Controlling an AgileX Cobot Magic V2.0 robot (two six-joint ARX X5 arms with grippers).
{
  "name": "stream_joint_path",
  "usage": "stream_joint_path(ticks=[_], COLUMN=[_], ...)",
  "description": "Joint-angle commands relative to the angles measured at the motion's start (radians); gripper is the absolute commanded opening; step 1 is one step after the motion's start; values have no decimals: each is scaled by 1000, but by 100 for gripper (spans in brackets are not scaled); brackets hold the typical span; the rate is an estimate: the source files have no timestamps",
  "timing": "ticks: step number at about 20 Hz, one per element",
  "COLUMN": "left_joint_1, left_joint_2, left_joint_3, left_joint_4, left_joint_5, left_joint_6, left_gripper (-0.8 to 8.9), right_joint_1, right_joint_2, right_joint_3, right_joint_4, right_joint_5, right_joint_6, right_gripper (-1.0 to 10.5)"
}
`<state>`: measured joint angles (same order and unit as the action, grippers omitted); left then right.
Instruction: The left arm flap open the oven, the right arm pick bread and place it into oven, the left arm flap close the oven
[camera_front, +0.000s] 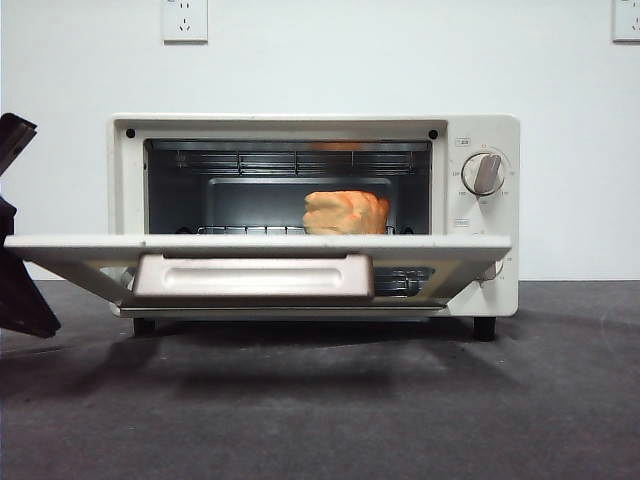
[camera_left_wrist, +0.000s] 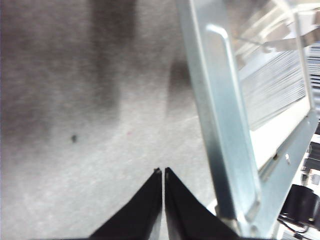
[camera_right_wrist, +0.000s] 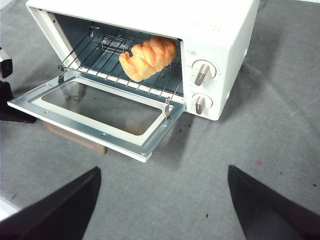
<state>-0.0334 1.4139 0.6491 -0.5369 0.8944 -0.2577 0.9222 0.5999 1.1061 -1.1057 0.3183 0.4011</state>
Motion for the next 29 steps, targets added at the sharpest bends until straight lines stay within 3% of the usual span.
stream_joint_path(ticks=[1, 11, 14, 21, 29], left_joint_1=[2, 8, 8, 4, -79], left_joint_2=[11, 0, -23, -204, -473], left_joint_3=[44, 217, 261, 274, 274], left_joint_4=[22, 249, 284, 183, -20], left_joint_5=[47, 50, 50, 26, -159], left_joint_6=[-21, -232, -237, -61, 105], left_gripper=[13, 13, 13, 13, 13], right_joint_1=[11, 11, 11, 11, 11], right_joint_2=[5, 5, 5, 5, 5], right_joint_3=[18, 18, 18, 18, 18], right_joint_4=[13, 13, 13, 13, 13], right_joint_5=[5, 5, 5, 5, -2], right_joint_6=[24, 38, 44, 44, 35], right_gripper=[405, 405, 405, 405, 405])
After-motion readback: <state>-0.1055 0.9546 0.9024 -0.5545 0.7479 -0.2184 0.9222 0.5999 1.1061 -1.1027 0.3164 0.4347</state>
